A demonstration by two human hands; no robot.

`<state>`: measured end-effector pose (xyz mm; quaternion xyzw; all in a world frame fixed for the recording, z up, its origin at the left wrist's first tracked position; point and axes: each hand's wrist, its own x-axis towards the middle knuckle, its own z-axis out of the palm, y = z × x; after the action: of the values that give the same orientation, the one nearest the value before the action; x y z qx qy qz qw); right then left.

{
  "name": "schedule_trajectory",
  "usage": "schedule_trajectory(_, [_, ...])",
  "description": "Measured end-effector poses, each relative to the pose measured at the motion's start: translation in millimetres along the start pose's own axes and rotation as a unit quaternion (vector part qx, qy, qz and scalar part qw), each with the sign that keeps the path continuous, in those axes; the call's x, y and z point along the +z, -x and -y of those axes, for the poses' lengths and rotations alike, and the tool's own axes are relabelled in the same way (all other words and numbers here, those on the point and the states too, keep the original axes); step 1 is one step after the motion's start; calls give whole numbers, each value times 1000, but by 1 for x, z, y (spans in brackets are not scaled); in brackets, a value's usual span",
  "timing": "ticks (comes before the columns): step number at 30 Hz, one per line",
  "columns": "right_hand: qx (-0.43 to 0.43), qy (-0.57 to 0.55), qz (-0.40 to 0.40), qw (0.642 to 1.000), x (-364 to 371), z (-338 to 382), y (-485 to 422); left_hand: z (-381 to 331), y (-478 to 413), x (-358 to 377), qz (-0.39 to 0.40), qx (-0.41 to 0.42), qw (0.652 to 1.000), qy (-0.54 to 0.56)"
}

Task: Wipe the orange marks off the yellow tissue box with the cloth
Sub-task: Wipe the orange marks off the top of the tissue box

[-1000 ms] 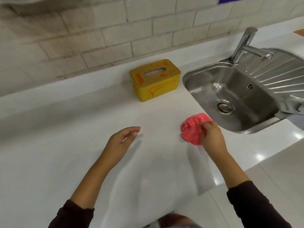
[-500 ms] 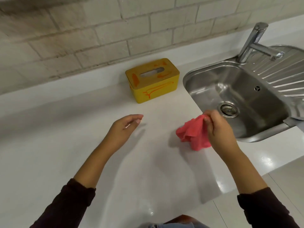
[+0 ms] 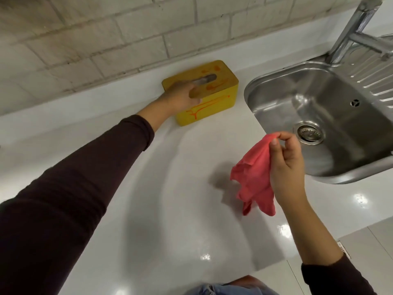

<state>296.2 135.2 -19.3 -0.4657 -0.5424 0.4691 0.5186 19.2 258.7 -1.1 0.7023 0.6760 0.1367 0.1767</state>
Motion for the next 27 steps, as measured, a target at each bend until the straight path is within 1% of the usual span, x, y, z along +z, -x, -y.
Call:
schedule_trajectory(3, [18,-3,8,1000,2,-4,2,5,-21,1,44,-19,995,-92])
schedule_trajectory(5, [29,-6,9,1000,2,-6,2,6,-30,1,63,-20,989,-135])
schedule_trajectory(11, [86,10,-17,996,2,-7,2,4,-27,-1,47,16,975,-216])
schedule_trajectory(13, [128,10,12,992,1,-9,3,7,-18,0,38,19,977,-211])
schedule_trajectory(15, [182,-18,73,980,0,-13,7,11,-5,1,34,27,981,-191])
schedule_trajectory(17, [223,-87,130,962,-1,-17,12,16,12,2,35,31,983,-175])
schedule_trajectory(19, [243,-176,179,937,-1,-19,15,20,32,2,41,21,985,-163])
schedule_trajectory(22, [259,-255,211,908,5,-16,25,29,66,-2,26,30,980,-196])
schedule_trajectory(24, [265,-268,222,899,11,-15,34,35,91,-2,23,47,978,-203])
schedule_trajectory(27, [279,-253,233,897,24,-12,54,43,132,-5,42,40,987,-152])
